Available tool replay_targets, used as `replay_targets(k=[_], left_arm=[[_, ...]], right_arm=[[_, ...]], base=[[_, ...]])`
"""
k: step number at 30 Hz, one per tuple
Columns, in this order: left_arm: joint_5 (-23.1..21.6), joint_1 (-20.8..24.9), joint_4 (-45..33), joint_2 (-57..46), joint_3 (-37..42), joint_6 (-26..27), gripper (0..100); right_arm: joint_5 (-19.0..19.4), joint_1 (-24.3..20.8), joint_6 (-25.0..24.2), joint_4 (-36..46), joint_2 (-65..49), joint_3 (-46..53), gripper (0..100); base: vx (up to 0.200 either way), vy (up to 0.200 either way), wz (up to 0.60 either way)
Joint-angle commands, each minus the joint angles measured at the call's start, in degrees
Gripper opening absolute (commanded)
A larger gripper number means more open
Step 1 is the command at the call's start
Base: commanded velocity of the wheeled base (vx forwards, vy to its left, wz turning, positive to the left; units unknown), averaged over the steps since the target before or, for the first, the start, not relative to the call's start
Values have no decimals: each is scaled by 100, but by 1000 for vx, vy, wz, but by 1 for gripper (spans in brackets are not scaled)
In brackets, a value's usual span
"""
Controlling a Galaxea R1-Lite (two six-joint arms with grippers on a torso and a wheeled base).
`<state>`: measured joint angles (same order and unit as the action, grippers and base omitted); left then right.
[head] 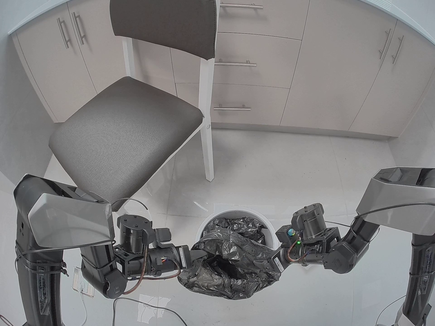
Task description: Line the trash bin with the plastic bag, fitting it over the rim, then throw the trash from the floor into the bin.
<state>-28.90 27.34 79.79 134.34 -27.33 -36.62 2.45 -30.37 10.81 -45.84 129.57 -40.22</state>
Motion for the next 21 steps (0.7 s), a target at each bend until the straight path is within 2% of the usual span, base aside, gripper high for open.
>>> replay_targets(k=[1, 12, 21], left_arm=[[-1, -1, 2, 4, 0, 6, 0], [-1, -1, 2, 4, 0, -3, 0], [-1, -1, 2, 4, 0, -3, 0]], right_arm=[[-8, -31, 0, -4, 253, -65, 100], [10, -83, 79, -4, -11, 181, 100], [36, -119, 448, -57, -152, 409, 100]], base=[[0, 0, 0], [0, 0, 0], [0, 0, 0]])
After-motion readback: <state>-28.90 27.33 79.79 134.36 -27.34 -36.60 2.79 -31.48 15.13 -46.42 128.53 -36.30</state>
